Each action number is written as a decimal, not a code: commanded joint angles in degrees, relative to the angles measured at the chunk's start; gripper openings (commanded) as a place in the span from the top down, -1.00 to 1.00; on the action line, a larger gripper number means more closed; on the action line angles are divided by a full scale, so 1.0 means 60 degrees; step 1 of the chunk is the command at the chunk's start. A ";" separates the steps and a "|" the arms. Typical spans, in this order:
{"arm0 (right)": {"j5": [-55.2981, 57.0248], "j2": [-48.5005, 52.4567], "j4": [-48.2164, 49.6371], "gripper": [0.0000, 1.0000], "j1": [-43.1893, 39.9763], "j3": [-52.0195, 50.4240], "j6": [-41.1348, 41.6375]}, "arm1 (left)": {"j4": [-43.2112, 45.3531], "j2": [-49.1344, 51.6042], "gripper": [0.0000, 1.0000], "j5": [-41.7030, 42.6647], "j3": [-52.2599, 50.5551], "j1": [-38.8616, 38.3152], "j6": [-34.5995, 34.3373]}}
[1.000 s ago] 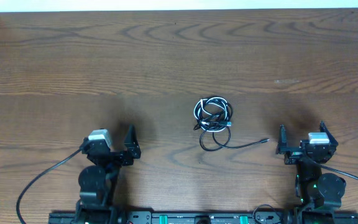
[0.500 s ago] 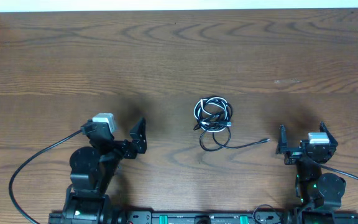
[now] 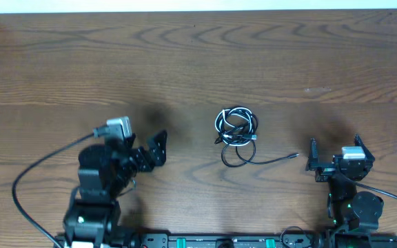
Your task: Untangle cables
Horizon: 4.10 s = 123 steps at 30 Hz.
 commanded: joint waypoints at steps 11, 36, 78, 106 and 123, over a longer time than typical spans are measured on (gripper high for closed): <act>-0.0044 0.0000 -0.0004 -0.98 0.0047 -0.0044 -0.0062 | -0.0758 0.3253 -0.96 -0.0244 0.2765 -0.2357 0.1639; -0.0044 0.0004 -0.0004 -0.99 0.0047 -0.0044 -0.0062 | 0.4339 0.8732 -0.96 -0.3129 0.2761 -0.5982 0.5136; -0.0044 0.0000 -0.0004 -0.99 0.0047 -0.0044 -0.0062 | 0.4958 0.7246 0.85 0.1690 0.2761 -0.3096 0.1902; -0.0040 0.0004 -0.0004 -0.98 0.0047 -0.0044 -0.0062 | 0.4707 0.7071 0.85 0.4051 0.2761 -0.1920 0.2881; -0.0040 0.0000 0.0000 -0.99 0.0047 -0.0044 -0.0062 | 0.4379 0.6109 0.85 0.4047 0.2761 -0.1789 0.2881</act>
